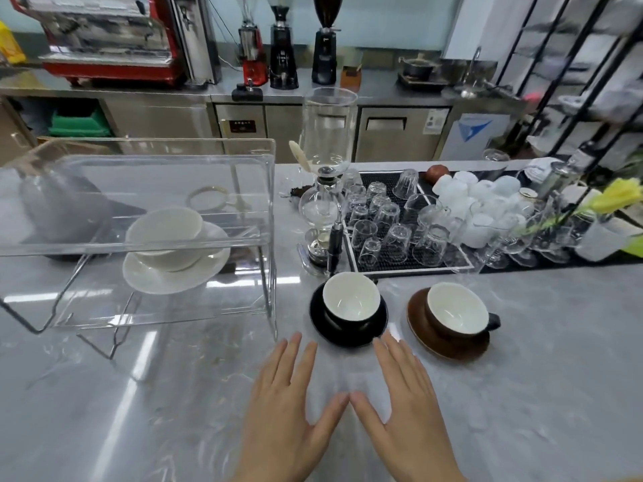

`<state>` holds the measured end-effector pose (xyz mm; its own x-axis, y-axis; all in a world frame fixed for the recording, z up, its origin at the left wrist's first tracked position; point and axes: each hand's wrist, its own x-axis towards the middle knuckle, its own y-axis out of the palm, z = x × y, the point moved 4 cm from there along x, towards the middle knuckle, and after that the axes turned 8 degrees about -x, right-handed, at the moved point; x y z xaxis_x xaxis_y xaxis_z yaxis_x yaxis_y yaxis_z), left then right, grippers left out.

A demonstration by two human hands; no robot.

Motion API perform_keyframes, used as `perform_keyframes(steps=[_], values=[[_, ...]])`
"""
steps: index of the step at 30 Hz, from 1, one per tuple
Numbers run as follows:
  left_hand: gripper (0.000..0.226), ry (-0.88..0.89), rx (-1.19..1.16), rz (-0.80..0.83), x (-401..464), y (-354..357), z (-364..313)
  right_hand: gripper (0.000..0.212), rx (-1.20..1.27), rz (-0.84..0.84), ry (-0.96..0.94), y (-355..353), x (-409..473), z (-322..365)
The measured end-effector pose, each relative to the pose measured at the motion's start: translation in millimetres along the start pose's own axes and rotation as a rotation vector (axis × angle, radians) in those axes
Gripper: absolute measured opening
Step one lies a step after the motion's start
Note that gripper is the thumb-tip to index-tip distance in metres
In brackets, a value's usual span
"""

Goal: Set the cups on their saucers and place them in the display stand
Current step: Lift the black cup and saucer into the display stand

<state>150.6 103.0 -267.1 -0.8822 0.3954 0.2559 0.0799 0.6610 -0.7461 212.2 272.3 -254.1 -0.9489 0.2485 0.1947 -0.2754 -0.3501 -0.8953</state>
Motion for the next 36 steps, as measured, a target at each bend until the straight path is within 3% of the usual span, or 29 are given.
perform_keyframes(steps=[18,26,31,36], values=[[0.091,-0.195,-0.139,0.058,43.2,23.0,-2.6,0.089,0.129,0.135,0.107,-2.3,42.8,-35.7],[0.095,-0.303,-0.195,0.102,61.1,32.7,7.4,0.076,0.234,0.163,0.221,1.0,68.2,-43.5],[0.07,-0.29,-0.249,0.087,77.6,31.3,1.4,0.05,0.339,0.147,0.304,1.1,82.6,-48.7],[0.091,-0.442,-0.355,0.121,88.6,43.2,12.1,0.053,0.361,0.161,0.341,8.9,98.3,-52.5]])
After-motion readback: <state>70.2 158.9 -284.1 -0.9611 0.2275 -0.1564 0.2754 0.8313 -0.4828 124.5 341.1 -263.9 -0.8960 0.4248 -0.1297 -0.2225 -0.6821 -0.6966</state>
